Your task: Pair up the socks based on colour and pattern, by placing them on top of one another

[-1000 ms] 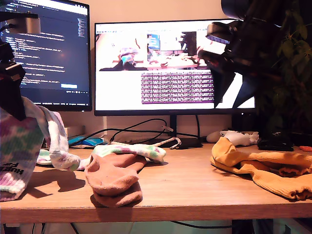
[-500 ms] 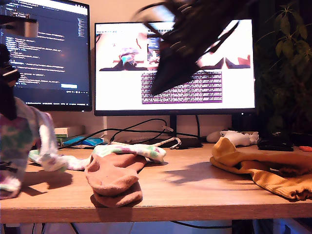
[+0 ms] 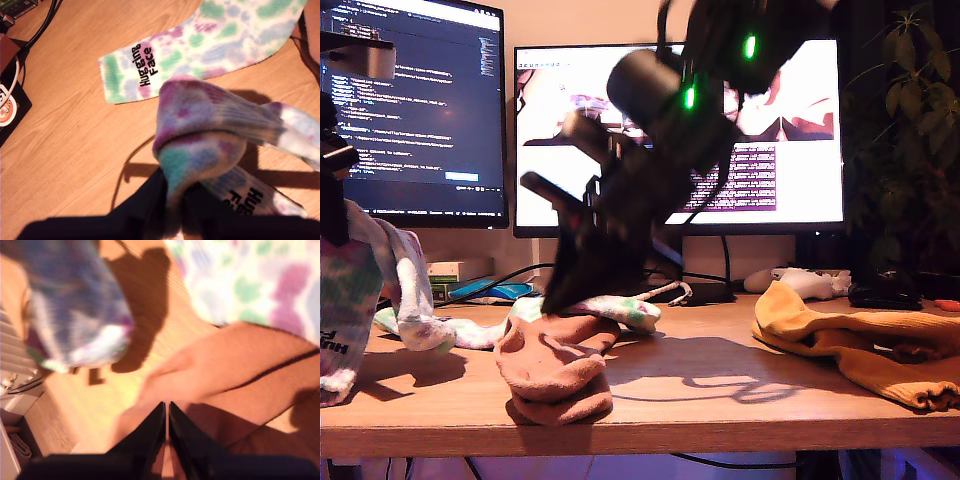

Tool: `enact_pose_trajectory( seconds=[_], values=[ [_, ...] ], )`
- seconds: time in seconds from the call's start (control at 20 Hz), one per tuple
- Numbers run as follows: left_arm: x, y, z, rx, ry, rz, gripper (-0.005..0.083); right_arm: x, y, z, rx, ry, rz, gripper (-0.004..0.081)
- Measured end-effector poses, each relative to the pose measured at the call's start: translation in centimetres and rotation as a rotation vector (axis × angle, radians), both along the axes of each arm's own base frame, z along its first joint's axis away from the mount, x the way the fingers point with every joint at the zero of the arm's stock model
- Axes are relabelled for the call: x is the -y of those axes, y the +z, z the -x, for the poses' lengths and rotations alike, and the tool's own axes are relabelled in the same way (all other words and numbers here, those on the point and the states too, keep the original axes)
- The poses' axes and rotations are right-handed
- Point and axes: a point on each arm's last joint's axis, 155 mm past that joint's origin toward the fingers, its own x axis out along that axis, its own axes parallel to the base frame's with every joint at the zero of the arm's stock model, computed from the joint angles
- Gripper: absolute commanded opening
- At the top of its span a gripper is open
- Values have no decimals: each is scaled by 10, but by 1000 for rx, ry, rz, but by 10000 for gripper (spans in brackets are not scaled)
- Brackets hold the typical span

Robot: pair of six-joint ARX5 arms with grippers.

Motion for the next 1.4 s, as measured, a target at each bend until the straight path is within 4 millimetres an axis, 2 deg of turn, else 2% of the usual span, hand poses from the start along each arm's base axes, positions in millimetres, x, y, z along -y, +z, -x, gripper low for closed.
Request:
enact_pose_trajectory(
  seconds=[0.2, 0.3, 0.5, 0.65, 0.85, 0.95, 1.05, 1.2, 1.4],
  values=[
    [0, -1, 1, -6, 0, -1, -24, 2, -26, -7, -5, -21, 35, -10],
    [0, -1, 1, -6, 0, -2, -24, 4, -28, -9, -2, -29, 48, -11],
    [0, -1, 1, -7, 0, -2, -24, 22, -33, -21, 38, -103, 158, -11],
    [0, -1, 1, -7, 0, -2, -24, 50, -34, -32, 43, -175, 251, -11],
    [0, -1, 1, -7, 0, -2, -24, 104, -35, -49, 14, -290, 364, -11],
    [0, -1, 1, -7, 0, -1, -24, 126, -35, -49, -11, -325, 413, -11],
    [0, -1, 1, -7, -1, -1, -24, 138, -35, -45, -33, -348, 446, -11],
    [0, -1, 1, -5, -1, 0, -24, 145, -35, -36, -67, -361, 479, -11],
    [7, 4, -4, 21, -19, 30, -24, 141, -32, -36, -51, -357, 463, 1]
  ],
)
